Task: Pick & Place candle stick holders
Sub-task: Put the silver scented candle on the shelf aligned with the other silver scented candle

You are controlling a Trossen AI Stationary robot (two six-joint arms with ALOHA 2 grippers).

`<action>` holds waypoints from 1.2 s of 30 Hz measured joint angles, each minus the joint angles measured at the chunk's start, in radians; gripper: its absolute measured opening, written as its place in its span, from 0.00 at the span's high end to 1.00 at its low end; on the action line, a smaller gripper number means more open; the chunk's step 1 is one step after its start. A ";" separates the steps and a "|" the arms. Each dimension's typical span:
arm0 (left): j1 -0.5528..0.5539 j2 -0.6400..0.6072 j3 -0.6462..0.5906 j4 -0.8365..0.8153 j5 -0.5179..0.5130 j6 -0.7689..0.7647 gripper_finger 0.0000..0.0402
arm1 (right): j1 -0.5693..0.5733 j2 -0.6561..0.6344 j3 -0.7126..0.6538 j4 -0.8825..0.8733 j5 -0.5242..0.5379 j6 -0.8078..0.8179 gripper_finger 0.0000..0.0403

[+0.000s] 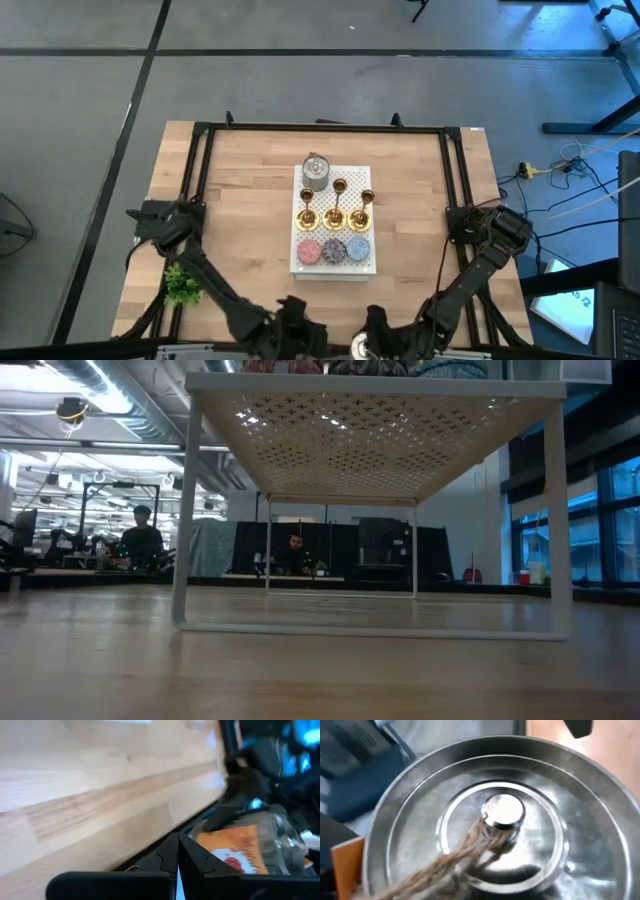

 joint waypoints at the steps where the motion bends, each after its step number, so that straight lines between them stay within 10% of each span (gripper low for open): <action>1: -0.011 -0.002 0.000 -0.013 -0.035 -0.029 1.00 | 0.003 -0.009 0.033 -0.075 0.008 -0.021 0.11; 10: -0.070 0.000 0.000 0.018 -0.198 -0.084 1.00 | 0.009 -0.059 0.396 -0.598 0.137 -0.229 0.11; 19: -0.075 0.000 0.000 0.094 -0.270 -0.015 0.99 | 0.003 -0.071 0.689 -0.728 0.152 -0.356 0.11; 36: -0.070 0.001 0.000 0.062 -0.188 0.031 0.99 | 0.067 -0.105 0.714 -0.776 0.326 -0.178 0.11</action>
